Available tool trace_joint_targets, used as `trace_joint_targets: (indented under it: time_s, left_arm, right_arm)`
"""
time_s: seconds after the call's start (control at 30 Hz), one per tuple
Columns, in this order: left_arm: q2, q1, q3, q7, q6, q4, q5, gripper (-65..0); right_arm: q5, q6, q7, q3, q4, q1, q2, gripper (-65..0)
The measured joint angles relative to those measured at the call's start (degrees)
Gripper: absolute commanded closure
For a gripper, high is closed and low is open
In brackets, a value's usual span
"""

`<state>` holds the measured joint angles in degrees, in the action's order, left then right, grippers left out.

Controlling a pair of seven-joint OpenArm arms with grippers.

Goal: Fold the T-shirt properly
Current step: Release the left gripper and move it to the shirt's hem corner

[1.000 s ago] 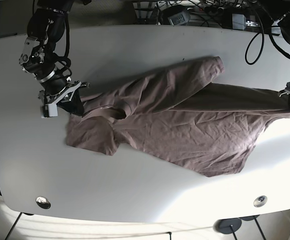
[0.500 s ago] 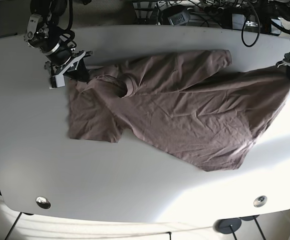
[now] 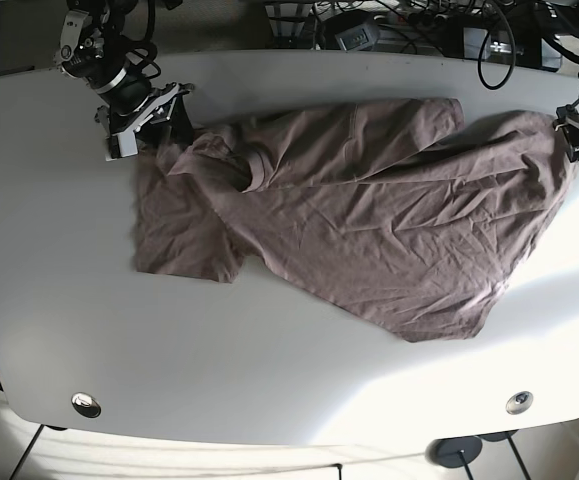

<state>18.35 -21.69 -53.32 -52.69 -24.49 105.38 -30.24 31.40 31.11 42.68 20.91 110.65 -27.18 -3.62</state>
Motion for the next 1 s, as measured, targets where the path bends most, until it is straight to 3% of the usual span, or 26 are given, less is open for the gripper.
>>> trace_joint_targets:
  time_s: [0.1,0.2,0.3,0.33,0.4,0.57,0.63,0.7,0.87,1.0]
  left_arm:
    - [1.4,3.7,0.2,-0.3,0.0,-0.1,-4.0,-43.5]
    - [1.9,8.5,0.6,0.7,0.0,-0.5,-4.6,-43.5]
    - [1.8,13.3,5.1,-0.2,0.0,-1.0,-3.7,-43.3]
    - [2.0,15.3,6.9,0.0,-0.3,-1.0,-5.0,-43.3]
    - [2.9,17.0,8.2,0.2,-0.2,-0.9,-4.5,-43.3]
    - [2.7,21.7,15.9,0.0,-0.3,-1.8,-2.5,-43.3]
    - [2.4,23.2,18.8,-0.1,0.0,-2.4,1.5,-43.3]
    - [1.5,24.9,21.0,0.0,0.2,-2.7,4.1,-43.3]
    - [-1.8,26.9,23.5,0.0,0.0,-3.0,10.6,-43.3]
    - [-2.6,26.9,25.3,0.0,0.0,-3.0,10.8,-43.3]
  right_arm:
    - [6.1,0.37,-0.3,0.3,2.2,-1.8,-0.2,-31.5]
    - [15.2,5.86,0.1,0.1,2.6,-4.6,-2.1,-31.4]
    - [21.7,6.75,0.4,0.8,3.0,-5.5,-4.9,-31.7]
    - [23.0,6.14,0.5,2.7,3.0,-4.6,-4.5,-31.7]
    - [23.2,3.10,0.0,4.9,3.0,-2.8,-4.3,-31.7]
    - [23.5,-7.39,0.0,6.7,-1.6,2.9,-4.6,-31.7]
    - [23.6,-10.43,-0.1,8.7,-5.4,4.7,-4.6,-31.5]
    - [22.9,-11.50,0.0,8.9,-9.9,7.0,-4.7,-31.5]
    - [22.4,-11.39,-0.4,8.8,-21.0,12.4,-6.5,-31.4]
    - [20.5,-11.45,0.0,8.6,-23.8,11.5,-5.9,-31.2]
